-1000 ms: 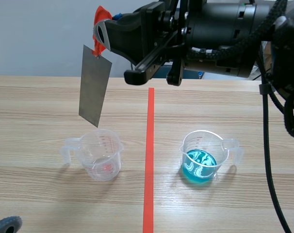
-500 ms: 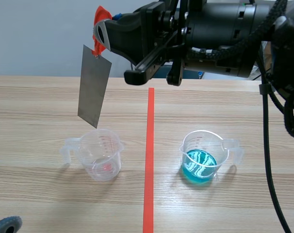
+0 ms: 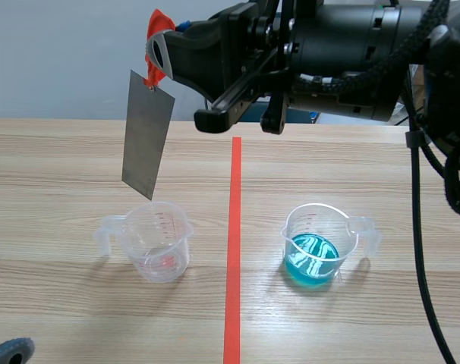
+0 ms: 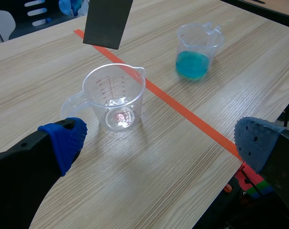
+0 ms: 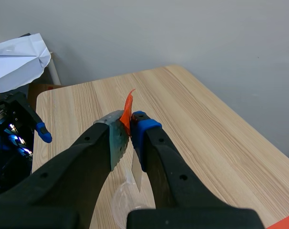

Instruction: Do the redox reaction experiment

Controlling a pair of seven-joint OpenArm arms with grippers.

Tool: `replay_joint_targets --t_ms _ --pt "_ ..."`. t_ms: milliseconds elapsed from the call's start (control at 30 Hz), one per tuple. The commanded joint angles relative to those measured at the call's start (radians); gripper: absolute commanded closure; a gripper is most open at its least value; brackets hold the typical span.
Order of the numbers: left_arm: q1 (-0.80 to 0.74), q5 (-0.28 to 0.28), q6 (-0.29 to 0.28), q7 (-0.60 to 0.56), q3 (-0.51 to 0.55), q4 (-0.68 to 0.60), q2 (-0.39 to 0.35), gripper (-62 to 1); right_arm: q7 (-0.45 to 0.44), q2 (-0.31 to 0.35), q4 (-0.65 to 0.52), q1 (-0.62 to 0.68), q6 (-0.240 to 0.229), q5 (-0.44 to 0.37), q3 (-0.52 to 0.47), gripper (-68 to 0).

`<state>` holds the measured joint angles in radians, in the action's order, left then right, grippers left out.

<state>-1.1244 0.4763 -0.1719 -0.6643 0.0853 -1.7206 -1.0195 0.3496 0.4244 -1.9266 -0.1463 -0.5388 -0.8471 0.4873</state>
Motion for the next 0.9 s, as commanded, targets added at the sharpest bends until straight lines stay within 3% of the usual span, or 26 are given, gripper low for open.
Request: replay_joint_targets --t_ms 0,667,867 --pt "-0.003 0.002 -0.002 -0.021 -0.001 -0.012 0.008 -62.3 -0.014 0.005 -0.016 -0.014 0.0 -0.021 -0.006 -1.0" --pt "-0.003 0.002 -0.002 -0.021 -0.001 -0.012 0.008 -62.3 -0.008 0.006 -0.016 -0.014 0.0 -0.021 -0.006 -1.0" --pt "-0.003 0.002 -0.002 -0.021 -0.001 -0.012 0.008 -62.3 -0.013 0.036 -0.016 -0.003 0.0 -0.017 -0.019 -1.0"
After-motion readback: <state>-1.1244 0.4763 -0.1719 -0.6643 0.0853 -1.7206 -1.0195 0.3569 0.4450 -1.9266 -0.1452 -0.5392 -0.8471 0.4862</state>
